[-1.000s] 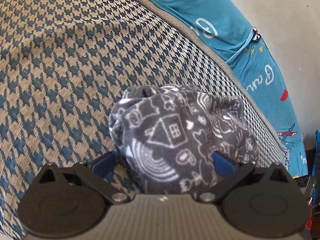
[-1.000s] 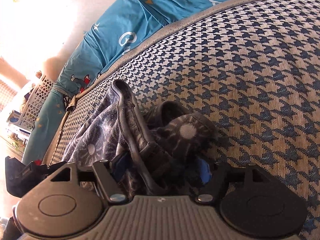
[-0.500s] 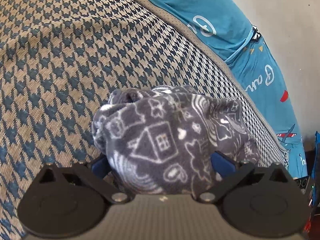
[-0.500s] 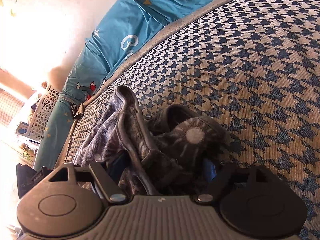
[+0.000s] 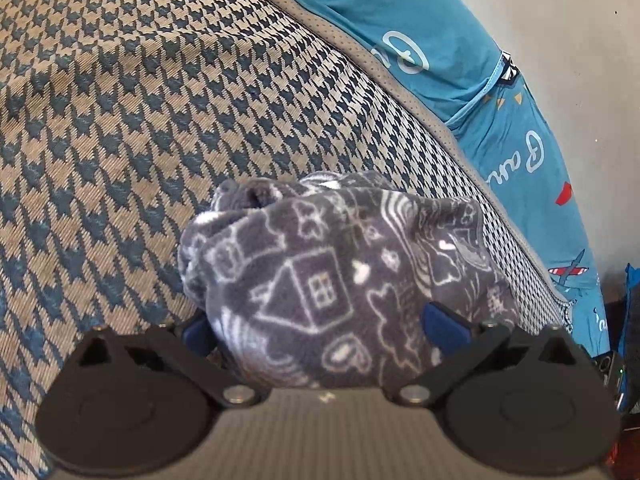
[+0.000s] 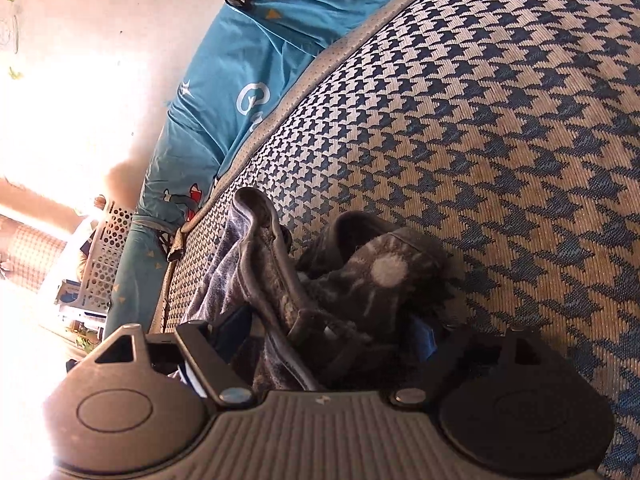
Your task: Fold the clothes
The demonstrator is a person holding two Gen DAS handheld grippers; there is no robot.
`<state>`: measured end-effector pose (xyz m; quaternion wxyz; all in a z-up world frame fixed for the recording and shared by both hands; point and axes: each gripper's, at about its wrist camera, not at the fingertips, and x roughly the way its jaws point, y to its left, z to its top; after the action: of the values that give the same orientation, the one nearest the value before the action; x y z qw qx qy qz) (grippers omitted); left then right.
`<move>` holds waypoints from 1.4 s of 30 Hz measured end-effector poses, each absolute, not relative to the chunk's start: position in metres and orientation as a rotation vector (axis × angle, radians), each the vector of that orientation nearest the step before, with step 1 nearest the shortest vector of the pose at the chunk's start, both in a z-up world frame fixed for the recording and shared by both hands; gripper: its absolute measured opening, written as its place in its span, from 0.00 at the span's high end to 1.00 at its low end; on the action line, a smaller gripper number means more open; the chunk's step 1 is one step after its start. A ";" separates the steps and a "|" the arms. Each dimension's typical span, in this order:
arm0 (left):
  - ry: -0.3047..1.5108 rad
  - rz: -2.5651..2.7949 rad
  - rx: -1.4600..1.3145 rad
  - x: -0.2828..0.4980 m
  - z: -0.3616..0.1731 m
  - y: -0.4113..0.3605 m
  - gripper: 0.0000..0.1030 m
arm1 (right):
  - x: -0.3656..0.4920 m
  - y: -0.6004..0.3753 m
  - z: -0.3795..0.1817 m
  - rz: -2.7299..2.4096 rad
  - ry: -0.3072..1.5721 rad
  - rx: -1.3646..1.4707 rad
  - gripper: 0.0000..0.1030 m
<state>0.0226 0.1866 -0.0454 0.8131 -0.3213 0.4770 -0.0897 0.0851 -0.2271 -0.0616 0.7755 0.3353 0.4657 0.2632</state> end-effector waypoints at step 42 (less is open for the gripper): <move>0.661 0.017 -0.190 0.011 0.035 0.126 0.48 | 0.025 -0.133 -0.002 0.511 0.583 0.105 0.66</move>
<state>0.0112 0.1262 0.0354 0.9415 -0.0930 0.3239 0.0083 0.0253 -0.1328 -0.0017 0.9245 0.0512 0.2843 0.2489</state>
